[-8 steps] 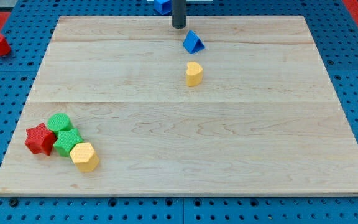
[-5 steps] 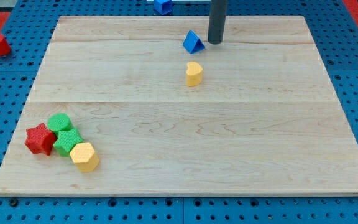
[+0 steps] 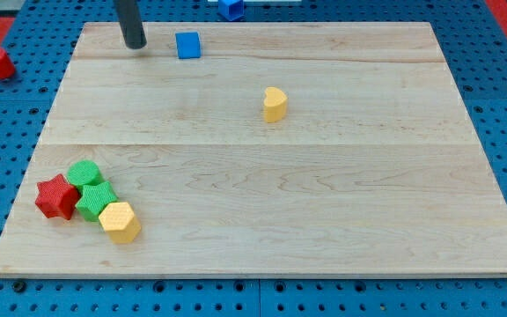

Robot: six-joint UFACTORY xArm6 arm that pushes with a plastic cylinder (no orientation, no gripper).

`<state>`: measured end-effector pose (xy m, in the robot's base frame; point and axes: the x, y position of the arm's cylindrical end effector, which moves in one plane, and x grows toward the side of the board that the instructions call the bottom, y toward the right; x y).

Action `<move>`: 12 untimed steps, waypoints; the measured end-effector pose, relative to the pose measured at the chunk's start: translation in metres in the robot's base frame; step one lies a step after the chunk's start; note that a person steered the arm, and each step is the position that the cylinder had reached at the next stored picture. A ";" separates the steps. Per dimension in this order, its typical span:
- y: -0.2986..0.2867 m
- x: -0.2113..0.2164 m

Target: Push the blue triangle diagonal to the yellow heart

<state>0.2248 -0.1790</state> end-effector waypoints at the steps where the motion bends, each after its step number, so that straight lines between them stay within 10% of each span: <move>1: 0.062 -0.008; 4: 0.045 0.026; 6: 0.174 0.005; 12: 0.288 -0.002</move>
<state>0.2229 0.1088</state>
